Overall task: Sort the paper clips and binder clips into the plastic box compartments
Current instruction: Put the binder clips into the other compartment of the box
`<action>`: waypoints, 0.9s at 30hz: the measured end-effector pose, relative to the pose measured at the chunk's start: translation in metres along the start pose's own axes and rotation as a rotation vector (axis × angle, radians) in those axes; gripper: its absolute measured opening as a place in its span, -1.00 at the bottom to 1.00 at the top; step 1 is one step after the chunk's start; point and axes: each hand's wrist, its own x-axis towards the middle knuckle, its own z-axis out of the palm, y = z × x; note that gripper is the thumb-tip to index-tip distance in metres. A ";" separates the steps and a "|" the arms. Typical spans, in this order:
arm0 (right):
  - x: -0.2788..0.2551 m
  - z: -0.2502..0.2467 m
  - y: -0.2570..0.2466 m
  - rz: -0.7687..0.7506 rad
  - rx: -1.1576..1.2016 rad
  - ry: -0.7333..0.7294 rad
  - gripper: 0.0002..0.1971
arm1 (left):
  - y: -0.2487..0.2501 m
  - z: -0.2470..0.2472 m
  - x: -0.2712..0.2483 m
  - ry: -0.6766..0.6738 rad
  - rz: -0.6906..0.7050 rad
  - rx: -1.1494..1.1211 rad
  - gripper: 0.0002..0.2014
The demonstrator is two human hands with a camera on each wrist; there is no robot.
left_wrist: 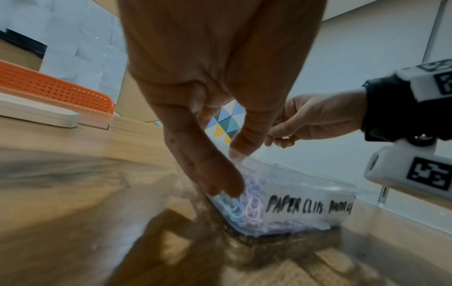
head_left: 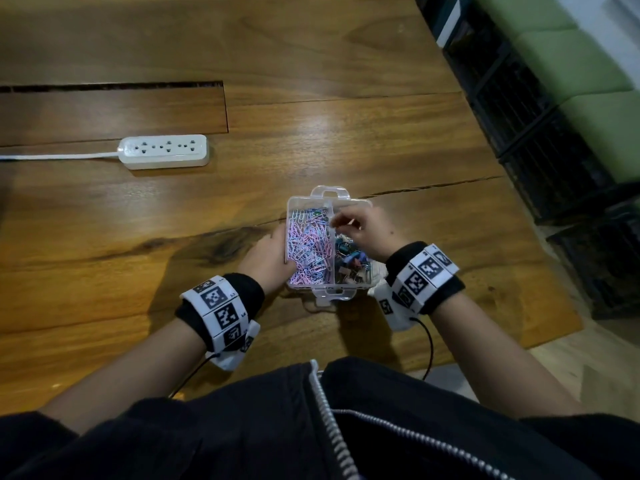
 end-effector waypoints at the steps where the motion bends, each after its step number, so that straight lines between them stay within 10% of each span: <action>1: -0.001 -0.004 0.002 0.035 0.026 0.038 -0.79 | 0.000 -0.001 -0.001 -0.013 -0.006 0.009 -0.41; 7: -0.004 -0.007 0.017 0.312 0.027 -0.416 -0.77 | 0.003 -0.002 -0.003 -0.058 -0.035 0.024 -0.52; 17: 0.006 -0.040 0.003 0.193 0.032 -0.062 -0.63 | 0.000 -0.003 -0.002 -0.098 -0.048 -0.008 -0.49; 23: -0.003 -0.017 -0.001 0.171 -0.517 -0.385 -0.78 | -0.001 -0.002 -0.001 -0.115 -0.049 -0.025 -0.49; 27: -0.005 -0.009 -0.007 0.091 -0.696 -0.251 -0.80 | -0.007 -0.001 -0.001 -0.191 -0.096 -0.250 -0.46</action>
